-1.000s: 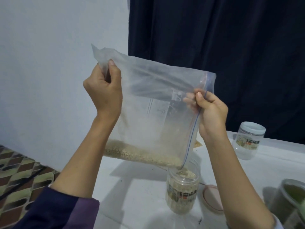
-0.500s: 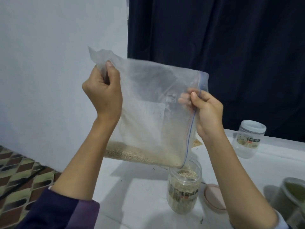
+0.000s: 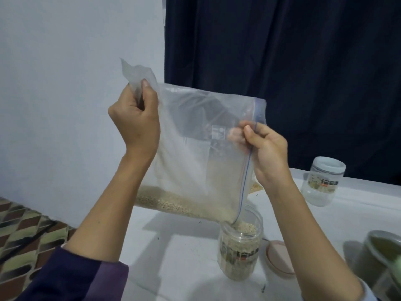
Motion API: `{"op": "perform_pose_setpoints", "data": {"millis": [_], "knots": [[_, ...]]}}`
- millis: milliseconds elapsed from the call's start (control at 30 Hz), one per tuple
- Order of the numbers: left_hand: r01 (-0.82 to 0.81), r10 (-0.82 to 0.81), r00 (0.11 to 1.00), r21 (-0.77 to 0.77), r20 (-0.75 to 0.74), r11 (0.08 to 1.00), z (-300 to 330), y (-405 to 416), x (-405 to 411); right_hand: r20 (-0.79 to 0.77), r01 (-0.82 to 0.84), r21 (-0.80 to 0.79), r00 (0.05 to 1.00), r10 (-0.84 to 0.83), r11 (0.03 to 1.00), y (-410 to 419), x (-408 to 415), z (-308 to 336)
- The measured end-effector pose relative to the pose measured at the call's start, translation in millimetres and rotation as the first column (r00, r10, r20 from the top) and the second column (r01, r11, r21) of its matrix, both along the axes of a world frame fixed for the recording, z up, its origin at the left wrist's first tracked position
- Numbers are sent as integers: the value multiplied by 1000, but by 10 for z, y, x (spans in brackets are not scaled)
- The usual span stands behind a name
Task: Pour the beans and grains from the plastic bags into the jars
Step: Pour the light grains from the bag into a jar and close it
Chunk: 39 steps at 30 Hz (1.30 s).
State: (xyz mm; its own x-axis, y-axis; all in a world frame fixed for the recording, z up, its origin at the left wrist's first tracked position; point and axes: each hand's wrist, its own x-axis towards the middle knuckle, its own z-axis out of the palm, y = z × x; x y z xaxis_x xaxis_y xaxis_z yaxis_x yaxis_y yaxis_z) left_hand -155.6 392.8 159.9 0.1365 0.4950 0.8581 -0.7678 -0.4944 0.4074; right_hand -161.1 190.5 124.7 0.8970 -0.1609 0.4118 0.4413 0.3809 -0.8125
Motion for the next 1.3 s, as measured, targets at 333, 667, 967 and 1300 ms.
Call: {"op": "perform_pose_setpoints", "data": {"millis": [333, 667, 967, 1300], "knots": [[-15, 16, 1000, 22, -19, 1000, 15, -19, 6, -6, 66, 69, 998, -66, 995, -62, 9, -19], [11, -12, 1000, 48, 23, 999, 15, -25, 32, 5, 58, 41, 998, -58, 997, -69, -53, -66], [28, -28, 999, 55, 14, 998, -19, -76, 71, -9, 93, 97, 996, -92, 991, -111, -61, -138], [73, -74, 997, 72, 10, 995, 19, -118, 65, -25, 116, 123, 993, -114, 986, -98, -56, -159]]}}
